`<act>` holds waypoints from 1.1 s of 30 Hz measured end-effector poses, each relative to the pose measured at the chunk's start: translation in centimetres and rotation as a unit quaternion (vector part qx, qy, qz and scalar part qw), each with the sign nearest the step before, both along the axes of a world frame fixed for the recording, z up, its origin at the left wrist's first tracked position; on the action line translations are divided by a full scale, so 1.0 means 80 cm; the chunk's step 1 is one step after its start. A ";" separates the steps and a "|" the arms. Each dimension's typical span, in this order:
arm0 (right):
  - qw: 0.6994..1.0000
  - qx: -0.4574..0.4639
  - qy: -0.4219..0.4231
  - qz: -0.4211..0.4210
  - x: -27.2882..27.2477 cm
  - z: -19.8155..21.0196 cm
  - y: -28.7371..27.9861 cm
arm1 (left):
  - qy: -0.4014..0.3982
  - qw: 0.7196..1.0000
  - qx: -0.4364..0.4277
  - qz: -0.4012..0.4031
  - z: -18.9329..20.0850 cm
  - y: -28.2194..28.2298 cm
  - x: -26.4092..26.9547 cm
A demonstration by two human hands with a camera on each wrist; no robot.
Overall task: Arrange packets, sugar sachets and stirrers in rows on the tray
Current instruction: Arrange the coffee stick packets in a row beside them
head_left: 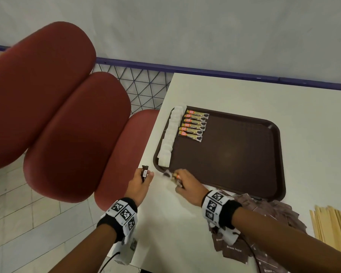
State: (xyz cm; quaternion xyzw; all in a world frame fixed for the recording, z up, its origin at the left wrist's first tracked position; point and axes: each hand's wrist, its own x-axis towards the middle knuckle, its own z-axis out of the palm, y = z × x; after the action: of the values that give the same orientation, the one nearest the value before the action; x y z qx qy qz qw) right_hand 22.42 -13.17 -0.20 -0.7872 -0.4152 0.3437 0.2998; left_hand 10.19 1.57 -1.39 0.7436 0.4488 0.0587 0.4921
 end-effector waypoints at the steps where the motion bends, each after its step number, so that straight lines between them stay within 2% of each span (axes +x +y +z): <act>1: 0.995 0.024 0.075 -0.067 0.004 0.005 0.001 | -0.008 1.000 -0.012 0.011 0.001 -0.002 0.003; 4: 0.946 0.073 0.243 -0.202 0.010 0.018 0.008 | -0.046 0.996 -0.067 0.030 0.006 -0.012 0.018; 9: 0.853 0.130 0.388 -0.325 0.015 0.026 0.025 | -0.097 0.970 -0.223 0.023 0.020 -0.042 0.056; 12: 0.825 0.140 0.420 -0.352 0.017 0.030 0.027 | -0.125 0.944 -0.305 0.033 0.029 -0.057 0.075; 15: 0.829 0.120 0.390 -0.382 0.021 0.016 0.030 | -0.133 0.928 -0.347 0.032 0.031 -0.063 0.084; 17: 0.842 0.097 0.363 -0.387 0.023 0.005 0.030 | -0.122 0.930 -0.346 0.027 0.031 -0.060 0.085; 24: 0.845 0.062 0.390 -0.360 0.029 -0.024 0.018 | -0.128 0.923 -0.361 -0.026 0.036 -0.066 0.086; 27: 0.839 0.055 0.425 -0.334 0.023 0.005 0.013 | -0.133 0.922 -0.361 -0.035 0.037 -0.068 0.087; 29: 0.847 0.065 0.438 -0.293 0.022 0.017 0.008 | -0.133 0.927 -0.349 -0.043 0.034 -0.068 0.088; 33: 0.853 0.085 0.452 -0.246 0.025 0.019 0.005 | -0.124 0.939 -0.317 -0.047 0.032 -0.069 0.088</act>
State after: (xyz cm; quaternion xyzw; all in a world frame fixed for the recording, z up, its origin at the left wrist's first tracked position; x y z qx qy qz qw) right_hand 24.42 -12.80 1.34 -0.5926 -0.0538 0.5398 0.5955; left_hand 17.20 -3.98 1.21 0.5559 0.3438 -0.0184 0.7566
